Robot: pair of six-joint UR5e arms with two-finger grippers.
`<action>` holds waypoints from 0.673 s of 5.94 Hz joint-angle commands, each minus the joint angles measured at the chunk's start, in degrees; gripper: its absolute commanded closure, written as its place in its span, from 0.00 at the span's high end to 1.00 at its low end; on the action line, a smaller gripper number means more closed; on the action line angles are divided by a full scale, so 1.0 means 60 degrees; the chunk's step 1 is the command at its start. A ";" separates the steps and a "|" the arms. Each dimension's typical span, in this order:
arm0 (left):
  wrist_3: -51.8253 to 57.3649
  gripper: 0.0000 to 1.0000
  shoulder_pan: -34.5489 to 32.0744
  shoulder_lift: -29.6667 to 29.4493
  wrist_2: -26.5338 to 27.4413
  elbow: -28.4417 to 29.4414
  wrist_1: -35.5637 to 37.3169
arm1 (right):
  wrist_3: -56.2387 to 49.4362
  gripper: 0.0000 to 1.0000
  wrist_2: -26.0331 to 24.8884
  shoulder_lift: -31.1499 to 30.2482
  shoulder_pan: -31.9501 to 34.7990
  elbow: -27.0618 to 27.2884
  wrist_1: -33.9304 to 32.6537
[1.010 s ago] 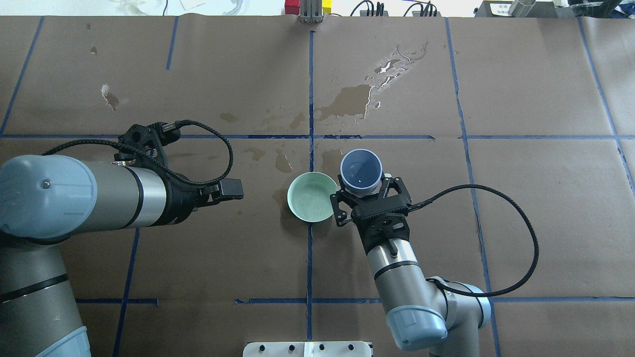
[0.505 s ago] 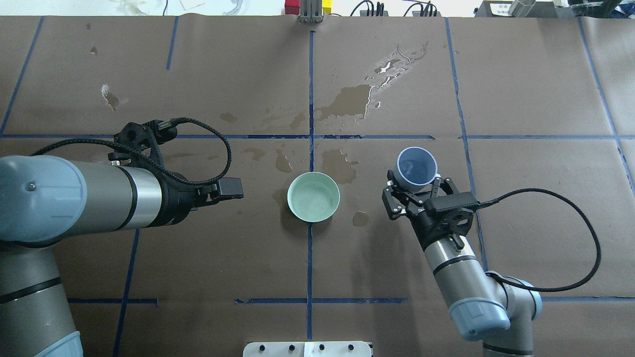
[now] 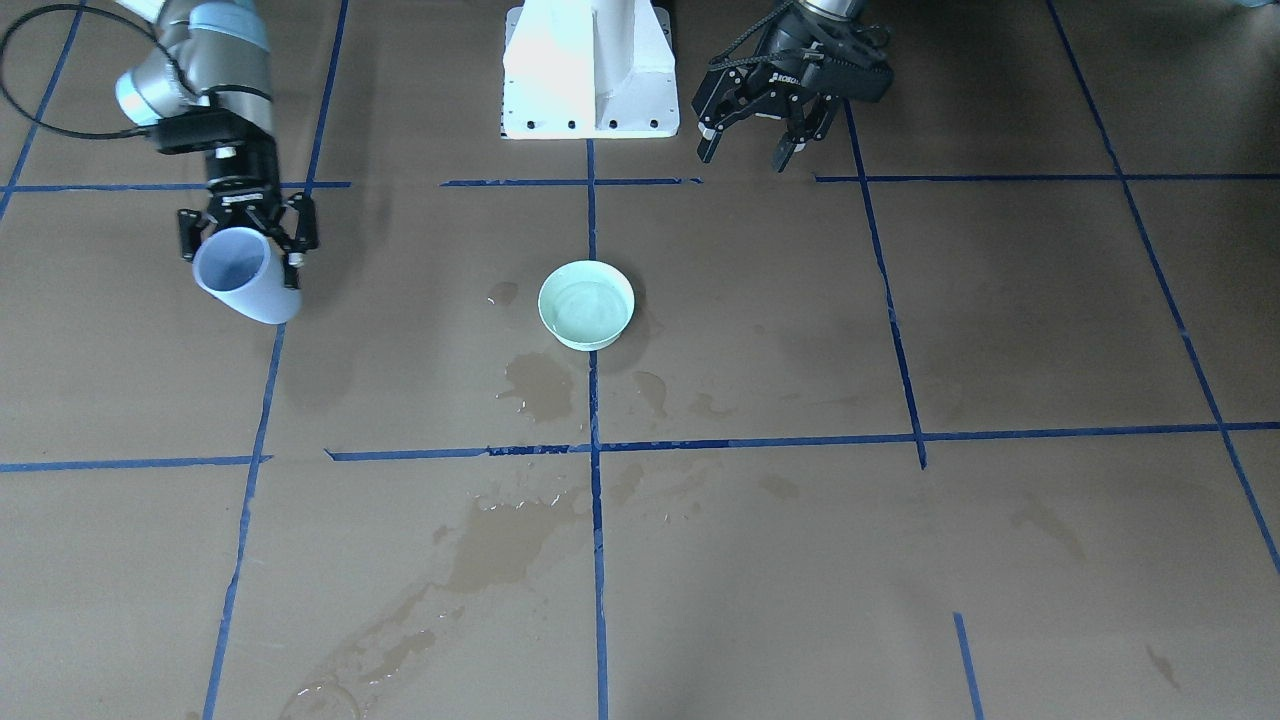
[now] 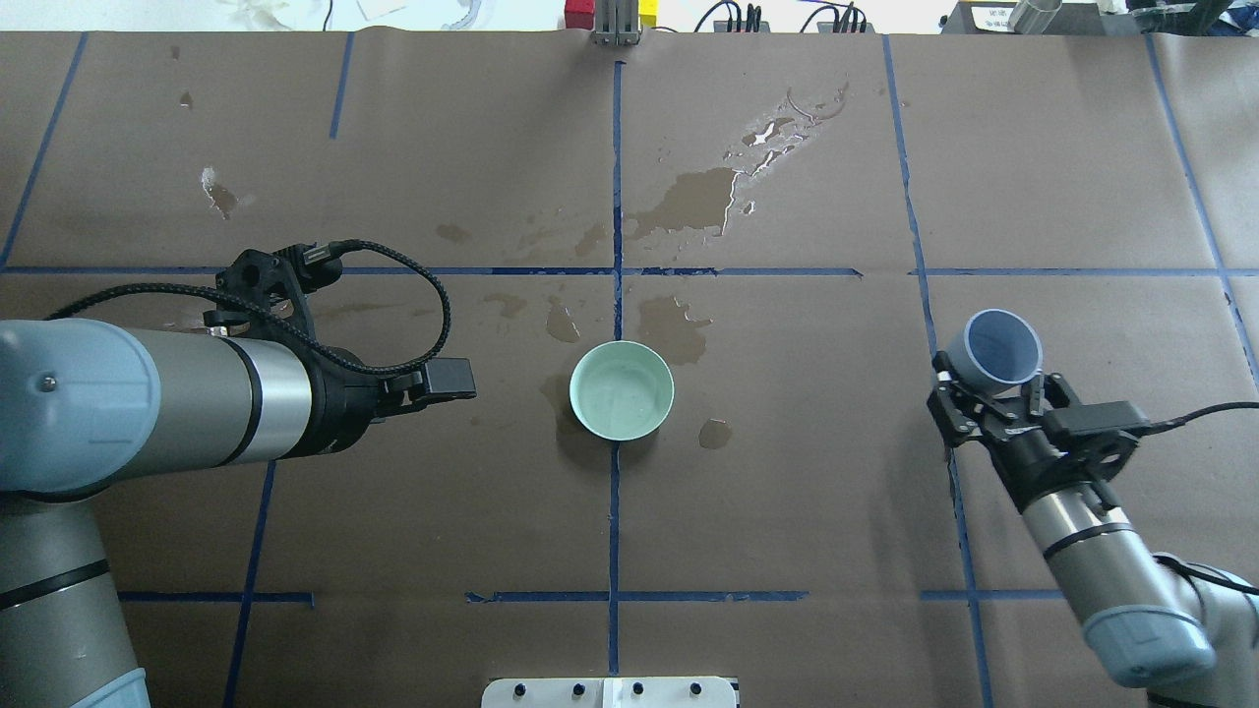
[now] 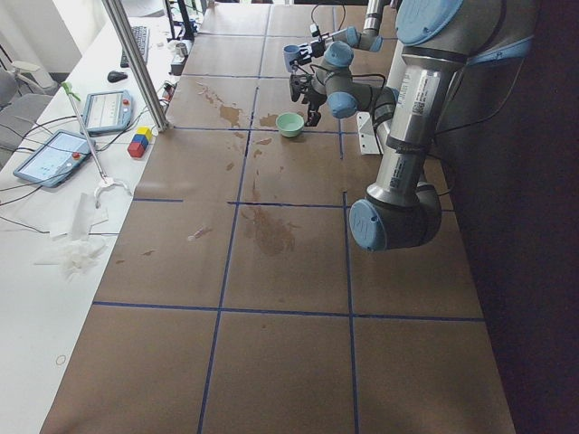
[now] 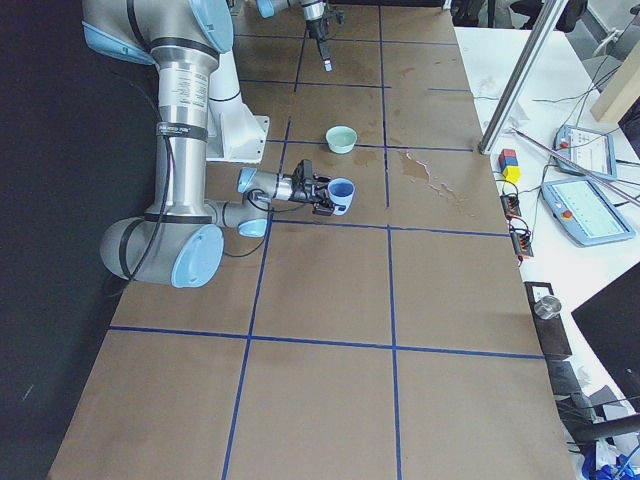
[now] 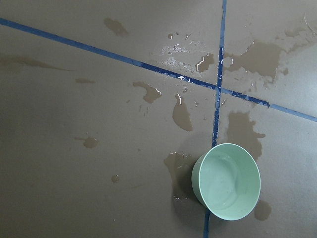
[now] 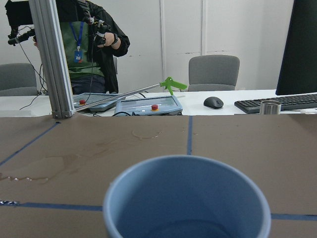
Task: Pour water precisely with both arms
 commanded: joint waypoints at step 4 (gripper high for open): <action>-0.0020 1.00 0.0036 0.0008 -0.0002 -0.0079 0.0010 | -0.0111 0.16 0.1790 -0.0967 0.1952 -0.1079 0.0887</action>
